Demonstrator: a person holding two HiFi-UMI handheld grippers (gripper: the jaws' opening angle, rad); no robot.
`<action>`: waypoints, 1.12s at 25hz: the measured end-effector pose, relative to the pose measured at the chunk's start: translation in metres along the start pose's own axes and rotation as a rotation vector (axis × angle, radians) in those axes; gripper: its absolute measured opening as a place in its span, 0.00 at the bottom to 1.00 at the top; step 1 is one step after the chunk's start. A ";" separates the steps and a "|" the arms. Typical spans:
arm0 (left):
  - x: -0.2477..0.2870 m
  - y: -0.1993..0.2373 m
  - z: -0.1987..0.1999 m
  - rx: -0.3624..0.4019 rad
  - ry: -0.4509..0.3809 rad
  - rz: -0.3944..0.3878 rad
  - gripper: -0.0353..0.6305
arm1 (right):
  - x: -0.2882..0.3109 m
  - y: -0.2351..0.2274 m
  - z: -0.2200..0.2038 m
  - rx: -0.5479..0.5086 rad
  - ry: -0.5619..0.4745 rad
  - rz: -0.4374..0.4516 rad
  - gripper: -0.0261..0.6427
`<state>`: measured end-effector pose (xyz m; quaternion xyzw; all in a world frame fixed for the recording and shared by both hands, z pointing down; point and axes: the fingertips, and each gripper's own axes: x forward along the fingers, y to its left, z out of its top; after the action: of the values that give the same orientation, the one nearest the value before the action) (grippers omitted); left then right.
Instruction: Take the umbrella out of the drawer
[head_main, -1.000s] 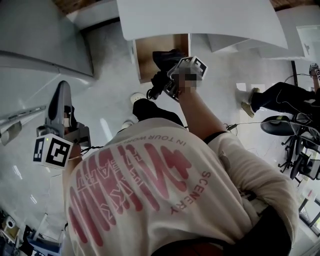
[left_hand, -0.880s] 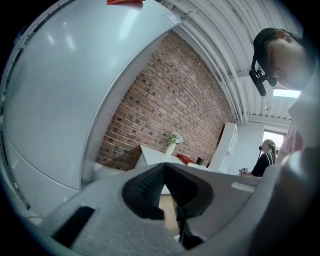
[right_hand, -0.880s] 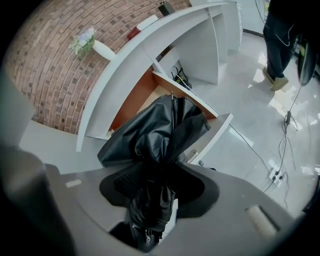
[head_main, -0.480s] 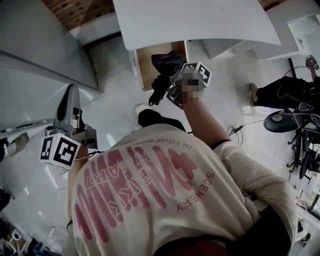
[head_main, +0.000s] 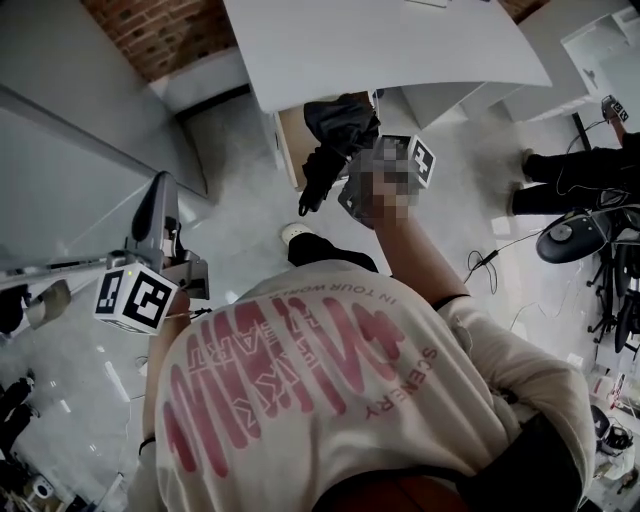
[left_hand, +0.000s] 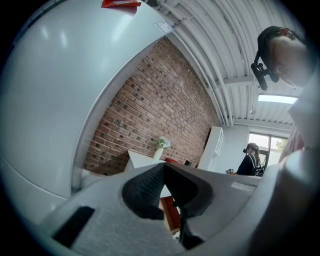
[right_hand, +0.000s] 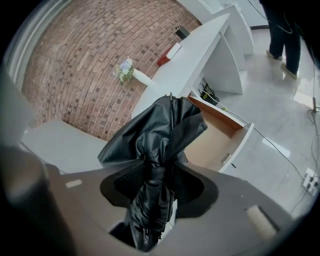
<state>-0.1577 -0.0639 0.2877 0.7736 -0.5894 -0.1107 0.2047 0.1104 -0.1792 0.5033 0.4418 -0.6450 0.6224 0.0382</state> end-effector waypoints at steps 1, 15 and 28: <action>-0.001 -0.005 0.000 0.003 -0.001 -0.007 0.06 | -0.006 0.006 0.001 -0.007 -0.013 0.019 0.33; -0.025 -0.051 0.013 0.041 -0.043 -0.105 0.06 | -0.087 0.087 -0.006 -0.128 -0.166 0.221 0.33; -0.042 -0.096 0.035 0.122 -0.097 -0.196 0.06 | -0.170 0.182 -0.023 -0.254 -0.341 0.564 0.32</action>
<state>-0.1010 -0.0095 0.2106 0.8322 -0.5259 -0.1314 0.1166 0.0895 -0.1010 0.2661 0.3357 -0.8109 0.4405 -0.1888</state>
